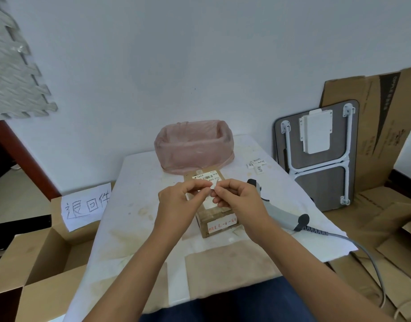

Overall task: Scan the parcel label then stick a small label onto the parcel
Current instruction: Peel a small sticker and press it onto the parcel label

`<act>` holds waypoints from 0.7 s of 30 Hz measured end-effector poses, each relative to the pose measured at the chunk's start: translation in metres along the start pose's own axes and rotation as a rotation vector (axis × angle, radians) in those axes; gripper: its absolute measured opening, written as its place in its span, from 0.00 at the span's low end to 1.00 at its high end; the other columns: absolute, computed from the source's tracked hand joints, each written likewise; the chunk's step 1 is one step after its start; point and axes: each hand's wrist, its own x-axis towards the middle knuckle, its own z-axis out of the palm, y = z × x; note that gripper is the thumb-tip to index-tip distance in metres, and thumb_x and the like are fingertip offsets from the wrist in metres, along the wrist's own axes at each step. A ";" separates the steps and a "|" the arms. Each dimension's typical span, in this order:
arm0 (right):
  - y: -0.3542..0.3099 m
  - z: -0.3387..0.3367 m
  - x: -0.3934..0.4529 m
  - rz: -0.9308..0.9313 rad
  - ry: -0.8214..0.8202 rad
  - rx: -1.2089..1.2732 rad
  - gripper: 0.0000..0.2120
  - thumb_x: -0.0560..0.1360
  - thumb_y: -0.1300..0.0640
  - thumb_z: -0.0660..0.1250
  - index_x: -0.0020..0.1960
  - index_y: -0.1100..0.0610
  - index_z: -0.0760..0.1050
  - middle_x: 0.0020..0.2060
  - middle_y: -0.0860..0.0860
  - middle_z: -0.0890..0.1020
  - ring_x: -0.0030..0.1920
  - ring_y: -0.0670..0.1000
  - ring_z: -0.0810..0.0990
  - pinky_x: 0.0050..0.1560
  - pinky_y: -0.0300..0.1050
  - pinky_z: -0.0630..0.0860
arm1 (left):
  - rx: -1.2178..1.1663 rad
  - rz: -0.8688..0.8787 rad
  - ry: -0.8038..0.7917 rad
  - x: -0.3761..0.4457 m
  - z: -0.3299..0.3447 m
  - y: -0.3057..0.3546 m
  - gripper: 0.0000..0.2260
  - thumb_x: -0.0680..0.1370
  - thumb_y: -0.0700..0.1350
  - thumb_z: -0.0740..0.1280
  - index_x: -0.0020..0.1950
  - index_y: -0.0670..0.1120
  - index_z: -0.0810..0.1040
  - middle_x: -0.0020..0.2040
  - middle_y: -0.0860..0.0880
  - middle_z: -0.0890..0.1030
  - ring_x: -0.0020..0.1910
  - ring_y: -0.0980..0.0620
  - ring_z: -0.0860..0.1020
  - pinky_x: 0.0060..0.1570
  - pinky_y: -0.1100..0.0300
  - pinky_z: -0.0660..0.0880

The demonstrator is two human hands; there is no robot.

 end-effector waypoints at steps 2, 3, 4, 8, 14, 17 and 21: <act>0.001 0.000 0.000 0.010 0.003 0.006 0.05 0.76 0.64 0.67 0.46 0.60 0.82 0.38 0.55 0.84 0.39 0.48 0.81 0.43 0.38 0.78 | -0.020 -0.016 0.001 0.000 0.000 -0.001 0.05 0.75 0.49 0.72 0.48 0.58 0.86 0.41 0.63 0.85 0.47 0.68 0.79 0.49 0.71 0.70; 0.002 0.000 0.001 0.013 0.004 0.011 0.05 0.75 0.65 0.67 0.47 0.62 0.82 0.39 0.57 0.84 0.39 0.48 0.81 0.43 0.38 0.78 | -0.022 -0.020 0.003 0.000 0.000 -0.002 0.05 0.75 0.49 0.72 0.49 0.57 0.86 0.42 0.62 0.85 0.47 0.68 0.79 0.46 0.74 0.69; 0.002 0.000 0.001 0.014 0.004 0.013 0.05 0.75 0.65 0.67 0.48 0.63 0.82 0.40 0.58 0.84 0.39 0.48 0.81 0.43 0.38 0.78 | -0.024 -0.021 0.005 0.000 0.000 -0.002 0.05 0.75 0.49 0.72 0.49 0.57 0.86 0.42 0.61 0.85 0.47 0.67 0.79 0.45 0.77 0.69; 0.002 0.001 0.001 0.015 0.004 0.016 0.05 0.75 0.63 0.69 0.49 0.63 0.82 0.39 0.58 0.84 0.39 0.49 0.81 0.42 0.38 0.78 | -0.023 -0.011 0.009 0.000 0.001 -0.002 0.05 0.75 0.49 0.72 0.48 0.58 0.86 0.41 0.62 0.85 0.47 0.67 0.79 0.47 0.74 0.69; 0.001 0.001 0.002 0.014 0.007 0.038 0.06 0.76 0.61 0.68 0.48 0.62 0.83 0.38 0.56 0.84 0.39 0.48 0.81 0.41 0.38 0.78 | -0.009 0.029 0.024 0.001 0.001 -0.001 0.05 0.75 0.50 0.72 0.46 0.61 0.85 0.42 0.64 0.84 0.46 0.66 0.80 0.55 0.58 0.74; 0.001 0.001 0.002 0.026 0.017 0.047 0.07 0.76 0.61 0.67 0.47 0.62 0.83 0.37 0.54 0.84 0.39 0.49 0.81 0.42 0.39 0.78 | 0.026 0.063 0.039 0.000 0.002 0.001 0.05 0.74 0.55 0.71 0.44 0.68 0.82 0.41 0.63 0.84 0.47 0.62 0.80 0.59 0.46 0.74; 0.001 0.001 0.002 0.035 0.017 0.067 0.07 0.76 0.62 0.67 0.46 0.63 0.83 0.36 0.54 0.84 0.38 0.49 0.81 0.40 0.38 0.78 | 0.060 0.083 0.045 0.000 0.002 0.003 0.06 0.73 0.59 0.67 0.41 0.73 0.78 0.39 0.63 0.84 0.50 0.56 0.80 0.59 0.42 0.73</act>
